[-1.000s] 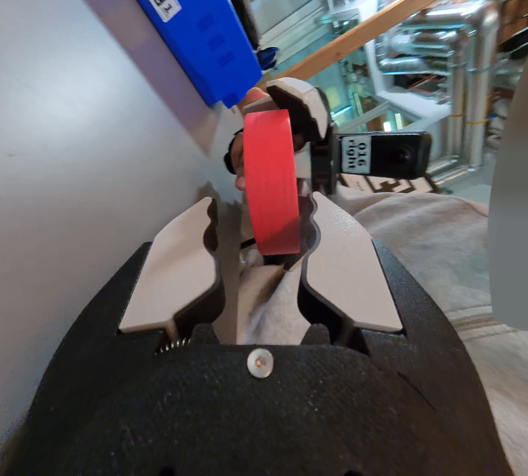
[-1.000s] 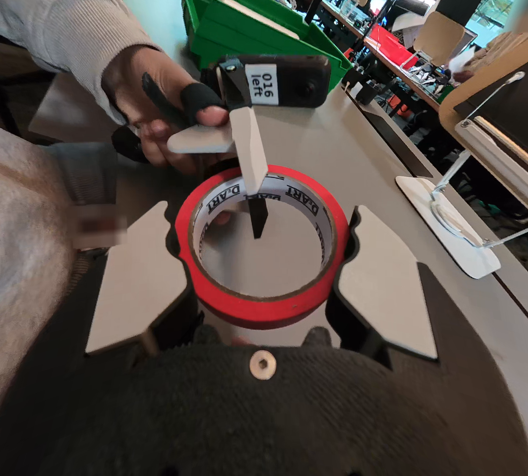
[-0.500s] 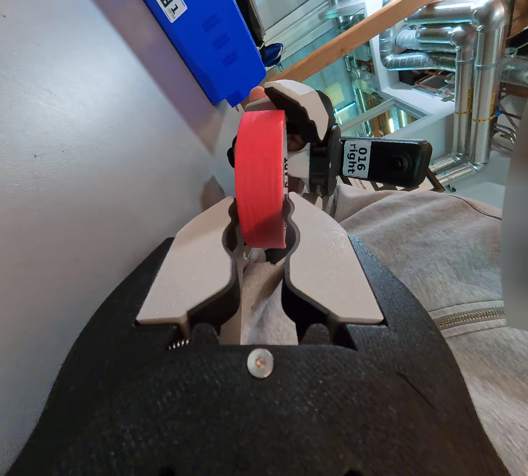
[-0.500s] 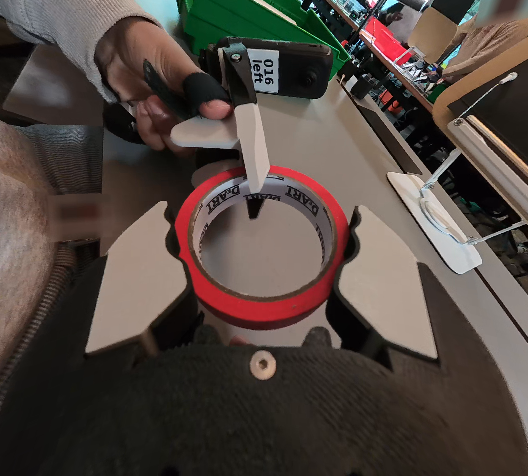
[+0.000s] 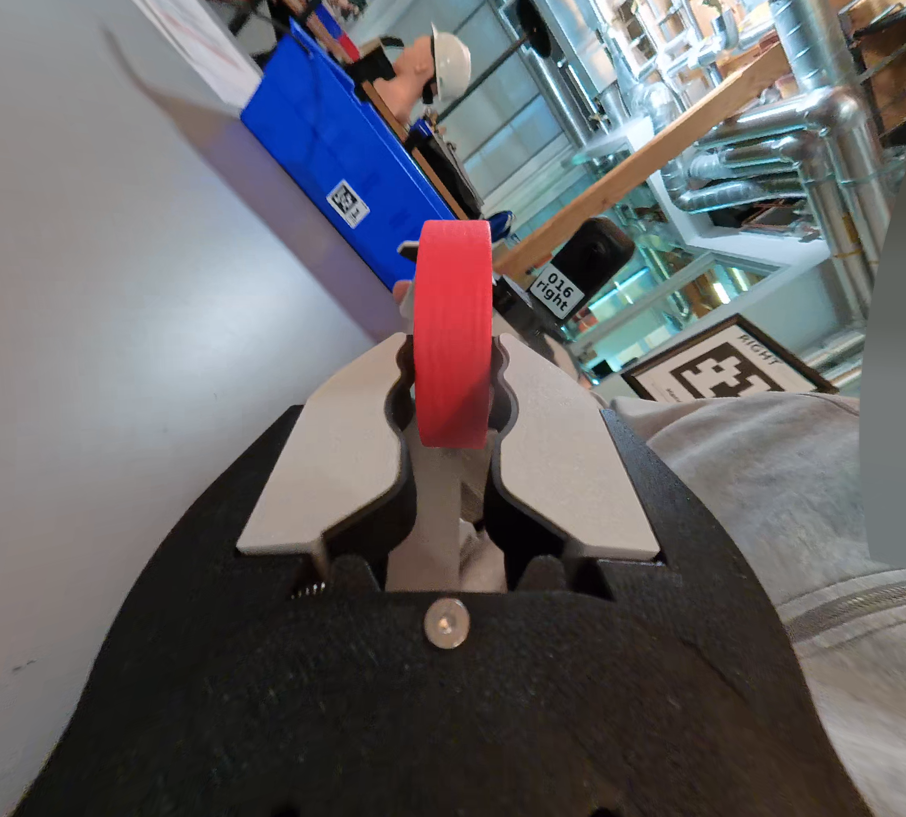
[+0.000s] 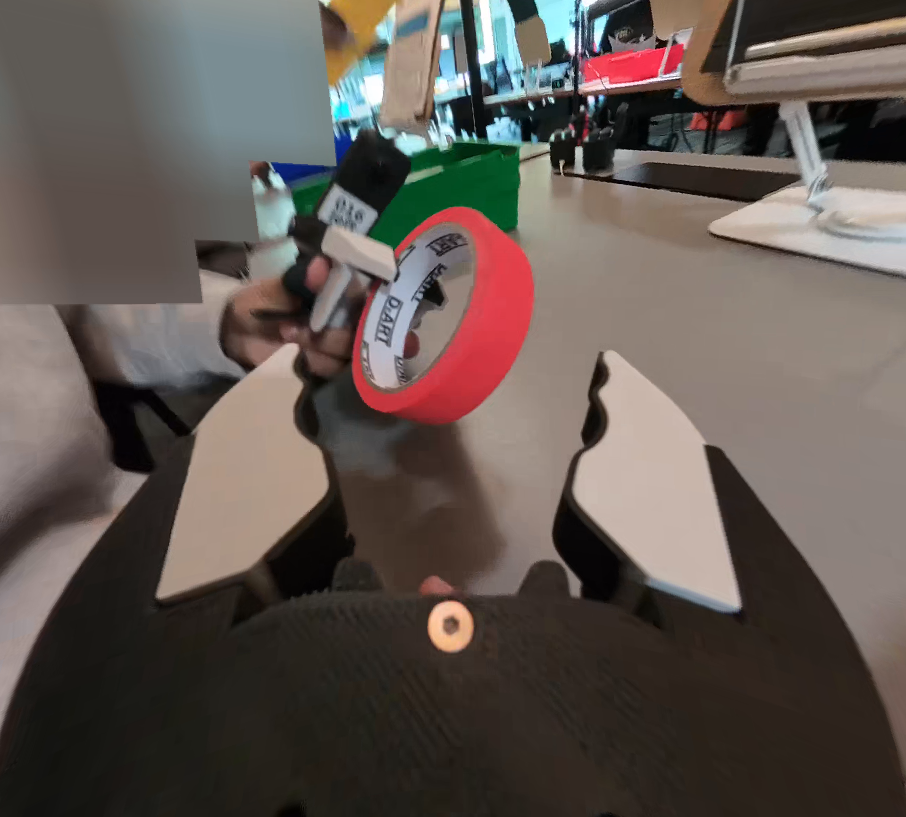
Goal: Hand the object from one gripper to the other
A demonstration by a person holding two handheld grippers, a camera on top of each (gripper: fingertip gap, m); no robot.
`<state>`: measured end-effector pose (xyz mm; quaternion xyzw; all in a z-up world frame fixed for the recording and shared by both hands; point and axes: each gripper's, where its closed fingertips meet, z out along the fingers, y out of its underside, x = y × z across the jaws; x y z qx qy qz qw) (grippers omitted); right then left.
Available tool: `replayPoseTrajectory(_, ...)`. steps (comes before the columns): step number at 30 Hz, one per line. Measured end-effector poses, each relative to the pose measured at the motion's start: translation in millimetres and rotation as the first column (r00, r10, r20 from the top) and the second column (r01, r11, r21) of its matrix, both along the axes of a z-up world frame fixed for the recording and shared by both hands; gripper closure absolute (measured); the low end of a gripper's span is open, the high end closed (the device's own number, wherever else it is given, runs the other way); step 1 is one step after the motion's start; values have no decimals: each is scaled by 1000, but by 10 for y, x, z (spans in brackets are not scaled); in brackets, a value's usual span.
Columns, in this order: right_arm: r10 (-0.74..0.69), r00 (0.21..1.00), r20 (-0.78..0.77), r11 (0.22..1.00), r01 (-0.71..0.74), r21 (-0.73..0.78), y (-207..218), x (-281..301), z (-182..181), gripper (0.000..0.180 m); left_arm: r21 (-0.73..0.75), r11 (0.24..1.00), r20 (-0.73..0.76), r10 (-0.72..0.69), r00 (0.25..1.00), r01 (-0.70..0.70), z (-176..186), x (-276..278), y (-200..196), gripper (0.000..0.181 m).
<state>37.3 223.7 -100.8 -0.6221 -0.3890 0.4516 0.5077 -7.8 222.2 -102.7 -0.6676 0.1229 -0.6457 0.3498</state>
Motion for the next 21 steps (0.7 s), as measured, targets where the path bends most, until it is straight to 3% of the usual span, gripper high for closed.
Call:
replayPoseTrajectory(3, 51, 982, -182, 969, -93, -227, 32, 123, 103, 110, 87, 995, -1, 48, 999, -48, 80, -77, 48, 152)
replayPoseTrajectory(7, 77, 939, -336, 876, -224, -428, 54, 196, 112, 121, 128, 990, 21, 52, 998, -54, 142, -94, 44, 152)
replayPoseTrajectory(13, 125, 921, -370, 834, -300, -464, -57, 80, 81, 134, 146, 989, 15, 16, 1000, -18, 140, -5, -41, 152)
replayPoseTrajectory(16, 156, 919, -363, 825, -323, -464, -115, 44, 62, 151, 145, 989, 13, -2, 1000, 0, 129, 42, -84, 152)
replayPoseTrajectory(21, 171, 925, -340, 831, -321, -454, -135, 56, 60, 152, 149, 989, 15, -19, 1000, 17, 128, 68, -111, 152)
